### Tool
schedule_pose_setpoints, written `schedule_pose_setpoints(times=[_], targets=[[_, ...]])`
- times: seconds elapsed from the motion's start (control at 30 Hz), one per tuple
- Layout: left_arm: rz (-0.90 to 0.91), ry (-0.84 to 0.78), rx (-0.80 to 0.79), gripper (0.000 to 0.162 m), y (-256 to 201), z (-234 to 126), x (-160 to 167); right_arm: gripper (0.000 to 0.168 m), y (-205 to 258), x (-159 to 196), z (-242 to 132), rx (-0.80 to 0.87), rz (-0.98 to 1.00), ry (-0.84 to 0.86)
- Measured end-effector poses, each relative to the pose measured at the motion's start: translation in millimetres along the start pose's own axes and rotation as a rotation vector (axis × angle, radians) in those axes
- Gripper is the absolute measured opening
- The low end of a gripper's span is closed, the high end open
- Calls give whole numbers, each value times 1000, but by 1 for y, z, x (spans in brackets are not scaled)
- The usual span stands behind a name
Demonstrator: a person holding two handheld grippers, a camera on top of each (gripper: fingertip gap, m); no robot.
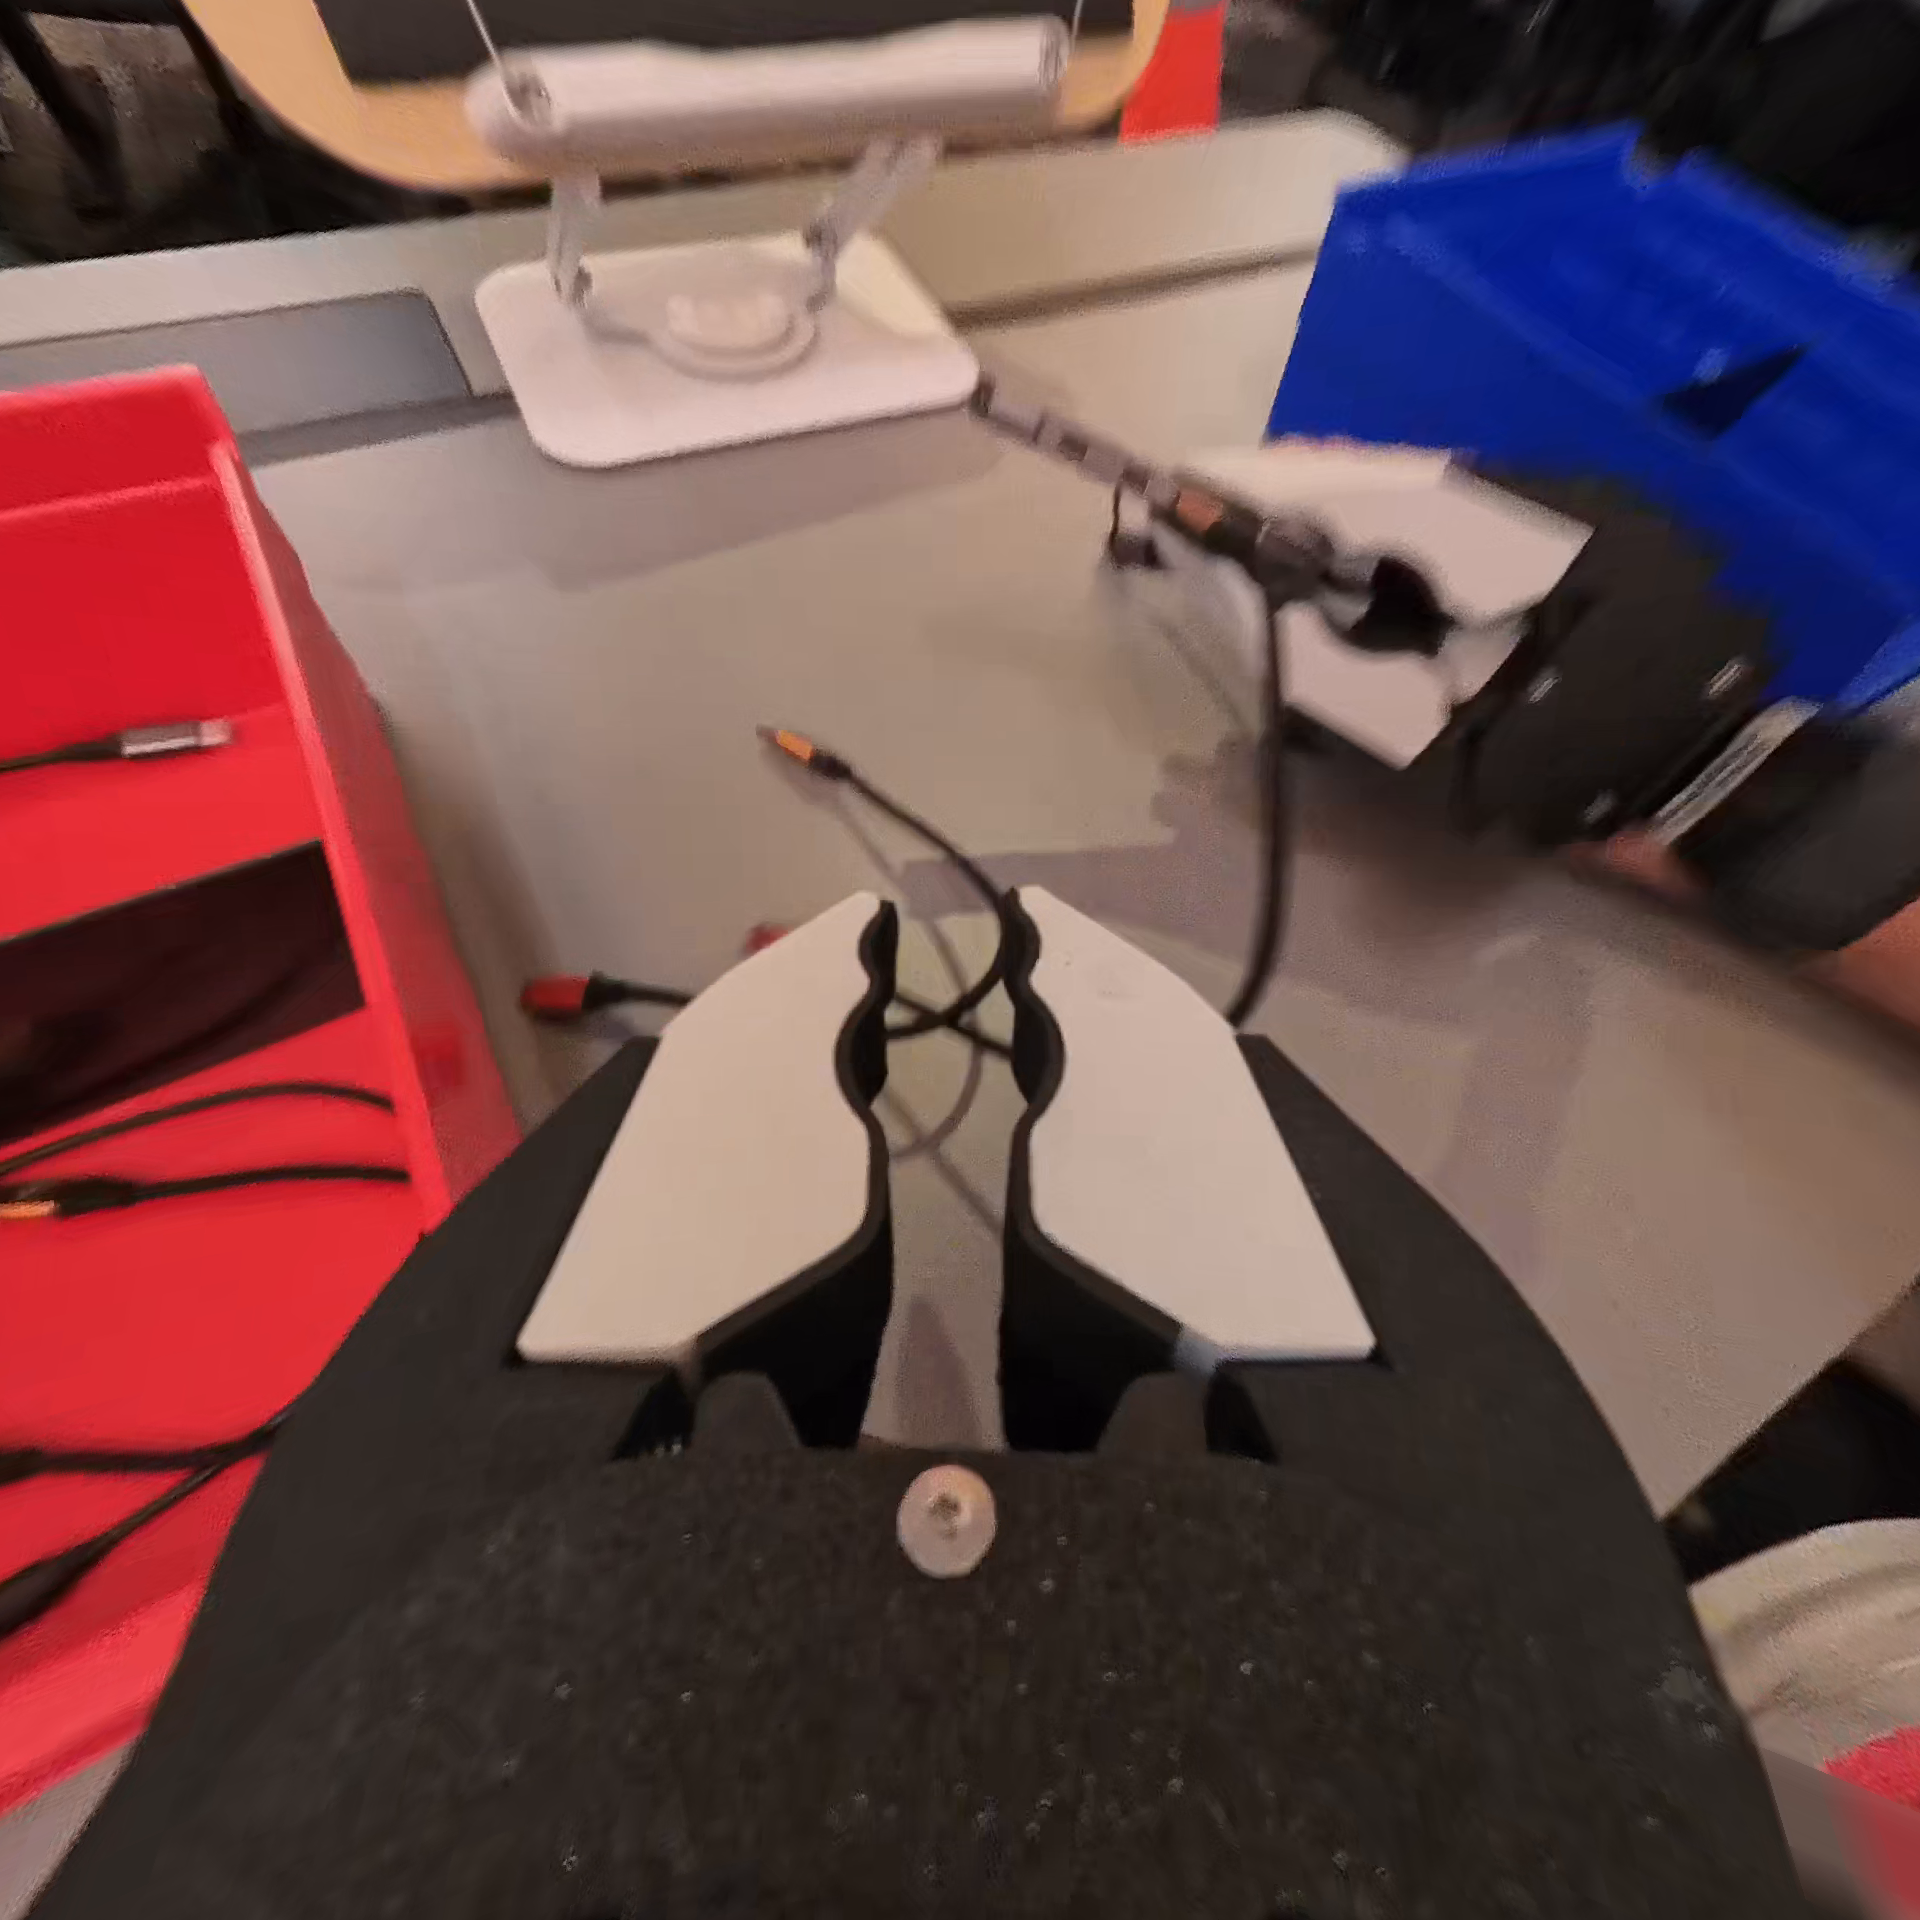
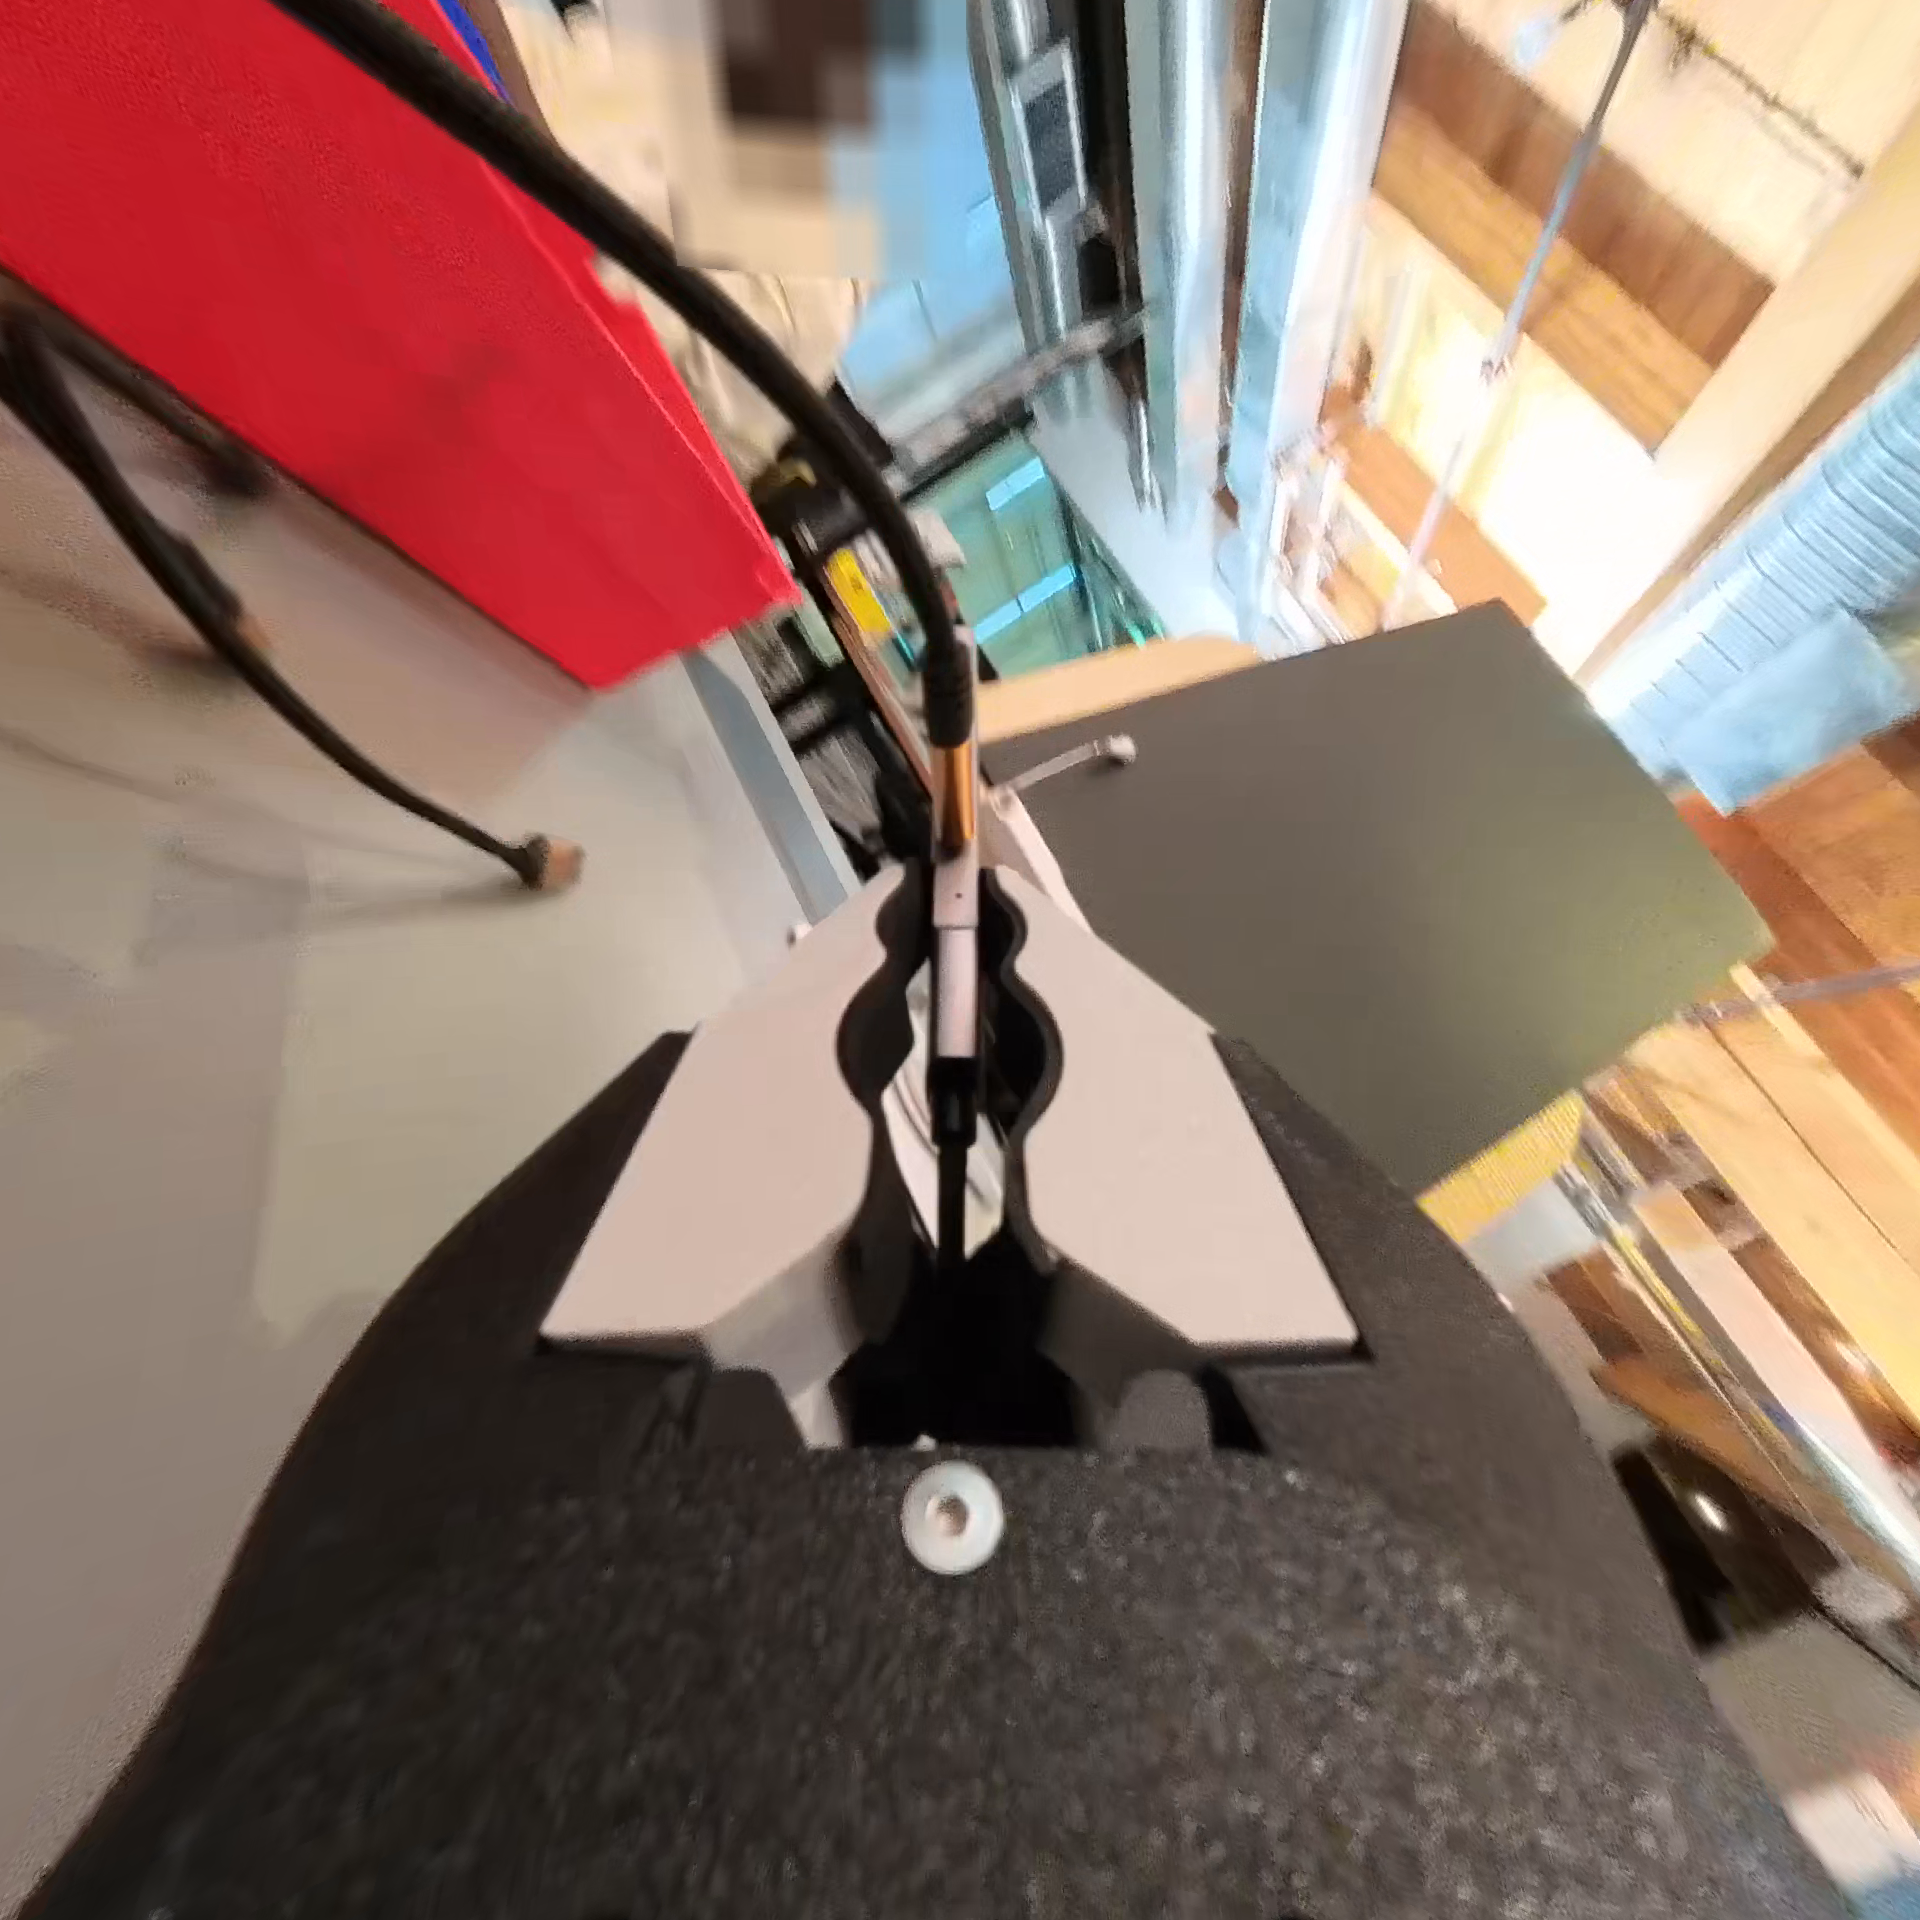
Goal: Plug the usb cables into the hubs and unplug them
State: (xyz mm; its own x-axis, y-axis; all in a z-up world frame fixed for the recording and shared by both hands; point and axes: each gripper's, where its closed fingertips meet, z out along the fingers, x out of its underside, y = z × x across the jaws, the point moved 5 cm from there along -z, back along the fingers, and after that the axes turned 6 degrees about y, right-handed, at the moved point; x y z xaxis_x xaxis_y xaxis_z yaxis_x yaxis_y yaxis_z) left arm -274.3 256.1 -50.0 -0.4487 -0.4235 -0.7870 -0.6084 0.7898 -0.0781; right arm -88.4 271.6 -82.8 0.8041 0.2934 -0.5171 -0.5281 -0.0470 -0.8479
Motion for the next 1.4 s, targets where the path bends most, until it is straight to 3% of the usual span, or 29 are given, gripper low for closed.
schedule_pose_setpoints(times=[0.1,0.23,0.47,0.6,0.73,0.87,0.93,1.13,1.3,1.33,1.37,1.4], targets=[[-8,101,-70,19,0,9,33,7,-1,-7,-7,29,-37,-36],[-133,150,2,22,-8,21,59,7,1,-19,-17,8,-41,-128],[-10,176,-52,25,3,52,45,7,-14,-36,-37,-8,105,-303],[79,341,-55,24,4,73,68,7,-26,-37,-41,35,182,-316],[112,324,-109,21,0,46,85,7,-27,-32,-36,57,189,-273],[-52,141,-188,21,3,-15,87,7,-23,-31,-34,45,179,-266],[-180,130,-161,24,0,-26,96,7,-20,-33,-33,37,175,-273],[-484,110,-27,39,-3,9,97,7,-8,-42,-36,0,117,-287],[-555,145,-49,47,1,39,95,7,-3,-48,-37,-26,94,-302],[-533,144,-61,41,3,42,94,7,-1,-48,-37,-32,86,-304],[-503,148,-61,20,4,45,93,7,0,-48,-37,-38,78,-303],[-480,152,-52,12,4,47,93,7,2,-48,-36,-43,68,-301]])
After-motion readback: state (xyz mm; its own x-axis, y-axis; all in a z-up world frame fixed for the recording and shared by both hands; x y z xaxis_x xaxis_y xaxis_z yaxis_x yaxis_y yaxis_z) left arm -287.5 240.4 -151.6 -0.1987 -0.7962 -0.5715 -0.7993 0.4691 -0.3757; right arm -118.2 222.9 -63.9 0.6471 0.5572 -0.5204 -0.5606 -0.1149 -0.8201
